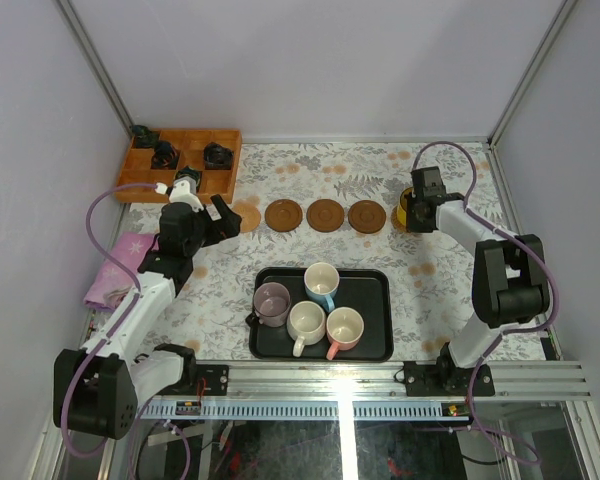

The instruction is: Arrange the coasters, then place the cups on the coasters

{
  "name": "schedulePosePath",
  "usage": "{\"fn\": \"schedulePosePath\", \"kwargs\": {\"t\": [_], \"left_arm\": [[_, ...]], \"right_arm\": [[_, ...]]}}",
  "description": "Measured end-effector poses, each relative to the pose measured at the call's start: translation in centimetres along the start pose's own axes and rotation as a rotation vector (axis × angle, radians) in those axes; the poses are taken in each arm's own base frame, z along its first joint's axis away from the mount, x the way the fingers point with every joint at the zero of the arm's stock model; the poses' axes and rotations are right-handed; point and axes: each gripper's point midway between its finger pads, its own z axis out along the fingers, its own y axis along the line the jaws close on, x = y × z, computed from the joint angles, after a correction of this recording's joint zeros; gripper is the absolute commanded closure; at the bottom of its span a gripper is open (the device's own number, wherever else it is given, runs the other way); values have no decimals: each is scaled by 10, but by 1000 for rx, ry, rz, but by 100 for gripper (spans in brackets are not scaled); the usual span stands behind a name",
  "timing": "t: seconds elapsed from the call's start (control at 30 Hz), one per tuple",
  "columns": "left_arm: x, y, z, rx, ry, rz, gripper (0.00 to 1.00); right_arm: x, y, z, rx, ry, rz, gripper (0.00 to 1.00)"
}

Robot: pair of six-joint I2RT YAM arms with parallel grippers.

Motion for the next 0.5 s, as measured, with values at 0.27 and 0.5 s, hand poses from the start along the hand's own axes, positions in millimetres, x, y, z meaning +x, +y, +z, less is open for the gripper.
{"fn": "schedulePosePath", "kwargs": {"t": [0.27, 0.5], "left_arm": [[2, 1, 2, -4, 9, 0, 2], [4, 2, 3, -7, 14, 0, 2]], "right_arm": [[-1, 2, 10, -11, 8, 14, 100], [-2, 3, 11, -17, 6, 33, 100]]}}
